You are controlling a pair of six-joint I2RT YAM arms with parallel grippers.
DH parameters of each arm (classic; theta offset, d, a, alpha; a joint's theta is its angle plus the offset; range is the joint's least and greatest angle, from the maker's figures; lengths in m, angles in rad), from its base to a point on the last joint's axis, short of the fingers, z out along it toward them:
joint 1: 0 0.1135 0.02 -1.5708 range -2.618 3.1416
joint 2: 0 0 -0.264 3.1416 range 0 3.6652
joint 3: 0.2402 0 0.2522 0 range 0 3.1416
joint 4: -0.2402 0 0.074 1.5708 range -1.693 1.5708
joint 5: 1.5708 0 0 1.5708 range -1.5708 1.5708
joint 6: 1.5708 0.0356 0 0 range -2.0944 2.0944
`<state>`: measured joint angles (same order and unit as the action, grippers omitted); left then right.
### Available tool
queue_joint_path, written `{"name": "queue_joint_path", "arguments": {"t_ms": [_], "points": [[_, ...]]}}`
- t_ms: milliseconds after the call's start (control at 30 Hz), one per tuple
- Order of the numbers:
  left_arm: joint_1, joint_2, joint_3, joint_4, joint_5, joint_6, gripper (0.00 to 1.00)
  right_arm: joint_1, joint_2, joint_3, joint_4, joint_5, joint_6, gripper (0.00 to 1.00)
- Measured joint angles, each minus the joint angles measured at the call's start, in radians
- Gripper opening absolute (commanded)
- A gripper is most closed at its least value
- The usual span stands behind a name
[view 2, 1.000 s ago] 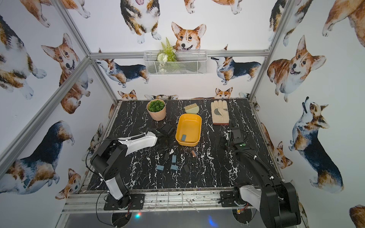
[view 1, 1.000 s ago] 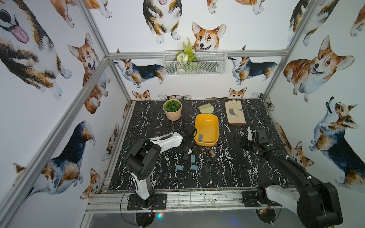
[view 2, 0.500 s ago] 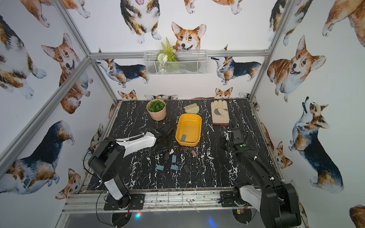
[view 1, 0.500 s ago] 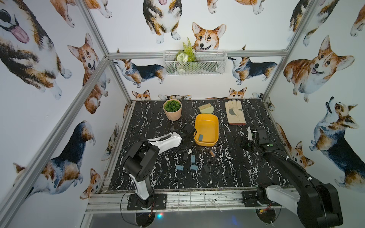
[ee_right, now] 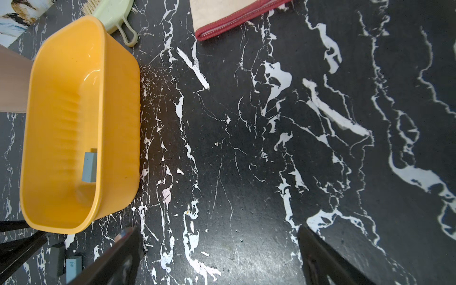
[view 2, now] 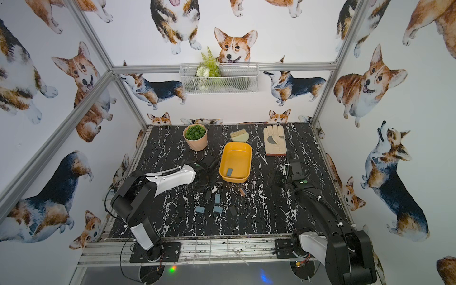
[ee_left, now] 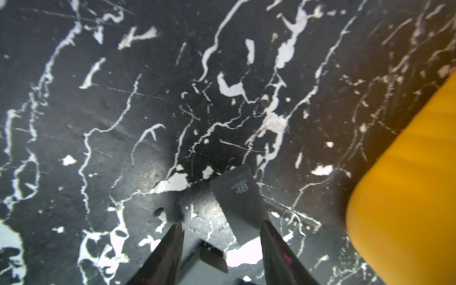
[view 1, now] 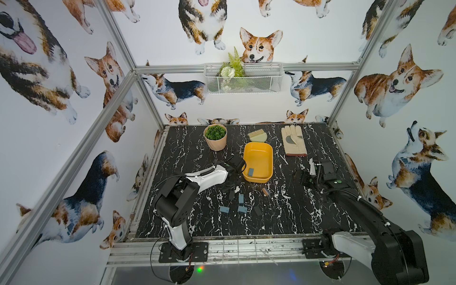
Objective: Put the eraser in the storage box
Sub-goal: Pick up the eraser from the center of the board.
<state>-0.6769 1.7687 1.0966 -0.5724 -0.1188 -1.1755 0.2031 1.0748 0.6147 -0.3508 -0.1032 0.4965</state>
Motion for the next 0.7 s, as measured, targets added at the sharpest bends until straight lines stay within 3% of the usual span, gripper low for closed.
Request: {"name": "queue_joint_path", "arguments": {"t_ms": [300,700], "points": [[-0.011,-0.011,0.018,0.028,-0.019,-0.011,0.56,0.0,-0.002,0.0,0.0,0.002,-0.001,1.0],[-0.011,0.09,0.08,-0.008,-0.002,-0.036,0.52,0.0,-0.002,-0.004,0.003,0.002,-0.001,1.0]]}}
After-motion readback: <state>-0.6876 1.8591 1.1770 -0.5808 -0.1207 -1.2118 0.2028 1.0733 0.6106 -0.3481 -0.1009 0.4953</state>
